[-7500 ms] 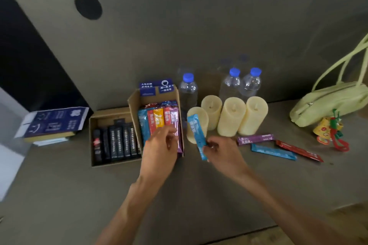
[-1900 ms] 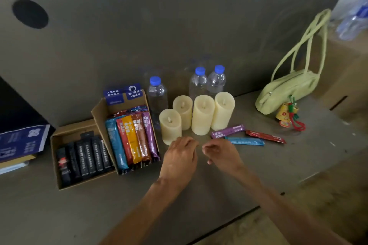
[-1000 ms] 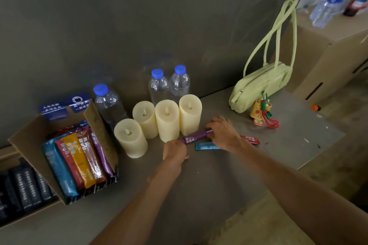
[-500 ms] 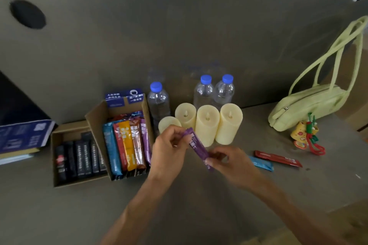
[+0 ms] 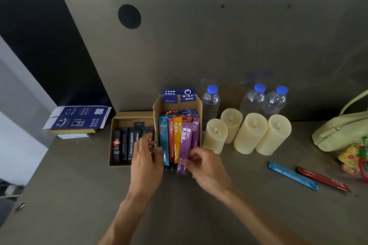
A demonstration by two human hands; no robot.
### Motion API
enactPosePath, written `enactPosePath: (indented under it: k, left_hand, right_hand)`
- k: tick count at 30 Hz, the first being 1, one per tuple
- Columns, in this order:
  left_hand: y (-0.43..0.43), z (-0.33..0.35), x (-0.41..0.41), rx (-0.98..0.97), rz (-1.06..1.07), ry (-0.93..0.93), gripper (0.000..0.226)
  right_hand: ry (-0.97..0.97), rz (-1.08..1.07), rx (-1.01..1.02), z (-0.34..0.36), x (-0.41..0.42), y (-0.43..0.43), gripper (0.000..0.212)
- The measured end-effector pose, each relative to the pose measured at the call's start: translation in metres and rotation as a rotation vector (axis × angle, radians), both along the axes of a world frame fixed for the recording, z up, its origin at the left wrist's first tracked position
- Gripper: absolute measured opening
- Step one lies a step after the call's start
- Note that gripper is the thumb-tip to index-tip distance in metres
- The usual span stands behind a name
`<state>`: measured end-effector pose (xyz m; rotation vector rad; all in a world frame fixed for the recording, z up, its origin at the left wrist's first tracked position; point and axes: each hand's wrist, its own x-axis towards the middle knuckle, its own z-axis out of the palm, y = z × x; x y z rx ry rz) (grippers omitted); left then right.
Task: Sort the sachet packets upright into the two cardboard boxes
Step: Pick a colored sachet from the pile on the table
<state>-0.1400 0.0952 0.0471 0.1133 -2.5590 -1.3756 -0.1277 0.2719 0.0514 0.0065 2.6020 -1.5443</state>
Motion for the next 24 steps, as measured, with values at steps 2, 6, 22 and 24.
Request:
enactPosePath:
  k: [2,6,22,24]
  left_hand:
    - [-0.005,-0.006,-0.004,-0.029,-0.092,-0.02,0.05]
    - [-0.009,-0.018,-0.005,0.01,-0.16,-0.049,0.056]
    - [-0.003,-0.043,-0.01,-0.102,-0.169,-0.018,0.093]
    - [-0.004,-0.044,-0.012,-0.105,-0.176,-0.029,0.094]
  right_hand:
    - [0.034,-0.032,0.071,-0.001,-0.01,-0.018,0.005]
    - [0.067,-0.099,0.165,-0.006,-0.028,-0.042,0.01]
    - [0.111,-0.147,0.321,-0.017,-0.04,-0.052,0.009]
    - [0.165,-0.139,0.341,-0.009,-0.044,-0.053,0.012]
